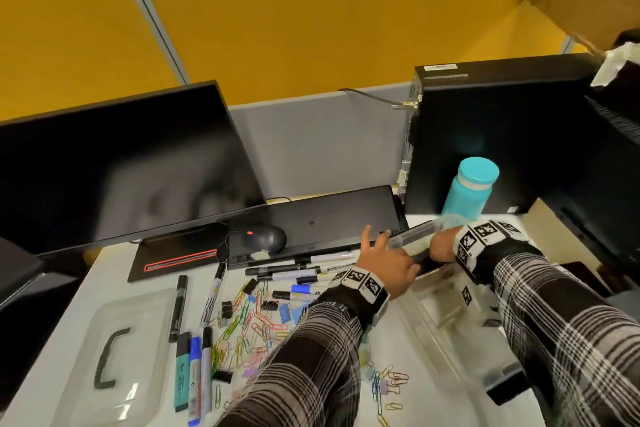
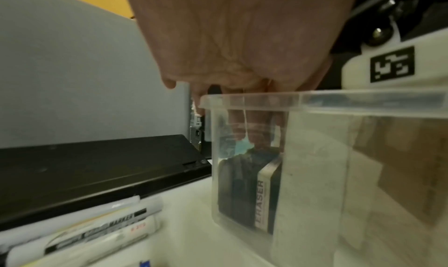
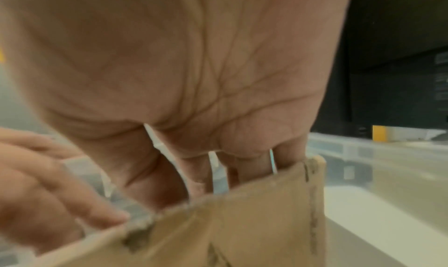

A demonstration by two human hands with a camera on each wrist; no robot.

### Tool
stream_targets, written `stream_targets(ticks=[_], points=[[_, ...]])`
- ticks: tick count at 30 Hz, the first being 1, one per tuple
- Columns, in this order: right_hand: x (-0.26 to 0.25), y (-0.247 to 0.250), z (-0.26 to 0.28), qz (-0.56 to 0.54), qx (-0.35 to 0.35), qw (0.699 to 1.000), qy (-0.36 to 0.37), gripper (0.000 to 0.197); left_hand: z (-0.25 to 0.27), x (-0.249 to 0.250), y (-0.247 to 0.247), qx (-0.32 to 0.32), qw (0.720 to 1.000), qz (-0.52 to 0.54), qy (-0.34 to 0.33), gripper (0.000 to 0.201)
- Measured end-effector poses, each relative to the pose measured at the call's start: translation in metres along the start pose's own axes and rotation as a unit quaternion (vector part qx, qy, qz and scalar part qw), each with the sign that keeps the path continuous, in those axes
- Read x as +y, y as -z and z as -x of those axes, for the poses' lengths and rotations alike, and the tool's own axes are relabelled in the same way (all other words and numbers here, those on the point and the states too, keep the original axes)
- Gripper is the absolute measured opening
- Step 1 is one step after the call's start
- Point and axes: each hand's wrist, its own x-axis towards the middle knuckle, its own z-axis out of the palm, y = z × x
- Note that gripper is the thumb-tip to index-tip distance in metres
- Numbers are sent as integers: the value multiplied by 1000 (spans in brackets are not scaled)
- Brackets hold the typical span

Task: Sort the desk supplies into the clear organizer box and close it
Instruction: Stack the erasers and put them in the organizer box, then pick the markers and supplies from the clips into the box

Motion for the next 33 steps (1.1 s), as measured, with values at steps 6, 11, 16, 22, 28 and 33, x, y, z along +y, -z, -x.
stream_targets(ticks=[6, 11, 16, 22, 28, 33], points=[[-19, 9, 22, -103, 52, 993, 7, 31, 72, -49, -4, 227, 958, 173, -39, 33], [-75, 1, 57, -300, 251, 914, 107, 14, 150, -133, -23, 273, 934, 225, 42, 21], [-153, -32, 57, -350, 294, 871, 177, 11, 226, -222, -64, 231, 913, 214, 261, 13], [-217, -77, 28, -208, 120, 959, 149, 28, 272, -272, -109, 128, 917, 172, 337, 14], [-246, -102, 14, -55, 85, 987, 126, 60, 251, -253, -114, 137, 952, 131, 240, 23], [-230, -81, 35, -249, 131, 957, 68, 64, 214, -215, -103, 121, 973, 144, 131, 34]])
